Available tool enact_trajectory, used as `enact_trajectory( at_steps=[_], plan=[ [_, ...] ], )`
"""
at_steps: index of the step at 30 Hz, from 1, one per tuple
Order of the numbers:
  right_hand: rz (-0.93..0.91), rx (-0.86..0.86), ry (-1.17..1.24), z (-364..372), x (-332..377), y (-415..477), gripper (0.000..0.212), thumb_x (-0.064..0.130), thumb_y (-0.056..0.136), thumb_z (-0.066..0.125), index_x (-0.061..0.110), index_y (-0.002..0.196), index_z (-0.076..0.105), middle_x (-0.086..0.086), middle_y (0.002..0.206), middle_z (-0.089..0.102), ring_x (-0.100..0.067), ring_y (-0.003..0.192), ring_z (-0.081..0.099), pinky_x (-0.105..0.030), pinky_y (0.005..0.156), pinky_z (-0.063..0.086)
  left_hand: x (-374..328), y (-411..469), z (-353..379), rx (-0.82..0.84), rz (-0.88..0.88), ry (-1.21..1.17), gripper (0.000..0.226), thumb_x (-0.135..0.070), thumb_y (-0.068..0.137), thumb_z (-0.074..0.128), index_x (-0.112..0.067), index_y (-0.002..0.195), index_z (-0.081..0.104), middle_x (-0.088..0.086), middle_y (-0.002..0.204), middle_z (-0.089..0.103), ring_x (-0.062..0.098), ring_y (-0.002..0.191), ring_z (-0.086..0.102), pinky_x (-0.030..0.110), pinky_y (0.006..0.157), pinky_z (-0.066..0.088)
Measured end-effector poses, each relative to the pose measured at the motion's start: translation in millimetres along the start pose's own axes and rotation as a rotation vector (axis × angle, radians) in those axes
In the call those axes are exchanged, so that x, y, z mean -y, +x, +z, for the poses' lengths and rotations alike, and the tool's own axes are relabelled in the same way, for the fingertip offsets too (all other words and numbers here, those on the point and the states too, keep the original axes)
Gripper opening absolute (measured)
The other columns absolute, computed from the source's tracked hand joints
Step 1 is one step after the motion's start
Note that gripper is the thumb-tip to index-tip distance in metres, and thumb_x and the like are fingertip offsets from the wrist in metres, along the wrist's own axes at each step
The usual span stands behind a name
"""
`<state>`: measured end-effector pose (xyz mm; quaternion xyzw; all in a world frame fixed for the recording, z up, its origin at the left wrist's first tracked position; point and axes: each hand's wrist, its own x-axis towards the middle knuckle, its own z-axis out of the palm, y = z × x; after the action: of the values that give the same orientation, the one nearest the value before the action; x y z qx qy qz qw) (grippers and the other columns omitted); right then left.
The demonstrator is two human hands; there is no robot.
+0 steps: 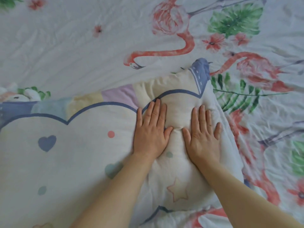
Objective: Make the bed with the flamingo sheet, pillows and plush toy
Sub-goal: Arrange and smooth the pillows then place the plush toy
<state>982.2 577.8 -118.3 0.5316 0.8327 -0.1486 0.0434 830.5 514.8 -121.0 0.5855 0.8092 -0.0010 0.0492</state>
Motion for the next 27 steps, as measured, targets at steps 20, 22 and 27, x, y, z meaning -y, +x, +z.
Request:
enact_trajectory(
  at_steps=[20,22,27],
  plan=[
    [-0.48,-0.245,0.174,-80.1,138.6,-36.7,0.07,0.049,0.096,0.027,0.011,0.151,0.006,-0.006,0.159,0.002,-0.018,0.147,-0.001,-0.049,0.118,0.004,107.9,-77.1,-115.3,-0.226,-0.192,0.104,0.063,-0.035,0.091,0.029,-0.01,0.149,0.023,0.007,0.159,0.015,0.028,0.147,0.013,0.053,0.116,0.008],
    [-0.559,-0.327,0.206,-81.6,172.4,-34.2,0.07,0.046,0.097,0.031,0.008,0.151,0.008,-0.006,0.158,0.004,-0.021,0.147,0.003,-0.051,0.118,0.006,128.9,-84.2,-113.4,-0.229,-0.249,0.13,0.064,-0.037,0.092,0.028,-0.009,0.15,0.019,0.007,0.159,0.011,0.028,0.147,0.009,0.053,0.116,0.002],
    [-0.435,-0.049,-0.06,9.1,149.2,-47.6,0.072,0.054,0.096,0.025,0.009,0.151,0.016,-0.008,0.159,0.01,-0.024,0.147,0.014,-0.047,0.118,0.005,133.6,-105.4,-37.2,0.027,-0.283,0.108,0.072,-0.059,0.097,0.018,-0.01,0.149,0.027,0.008,0.157,0.021,0.025,0.145,0.019,0.056,0.115,0.014]
  ],
)
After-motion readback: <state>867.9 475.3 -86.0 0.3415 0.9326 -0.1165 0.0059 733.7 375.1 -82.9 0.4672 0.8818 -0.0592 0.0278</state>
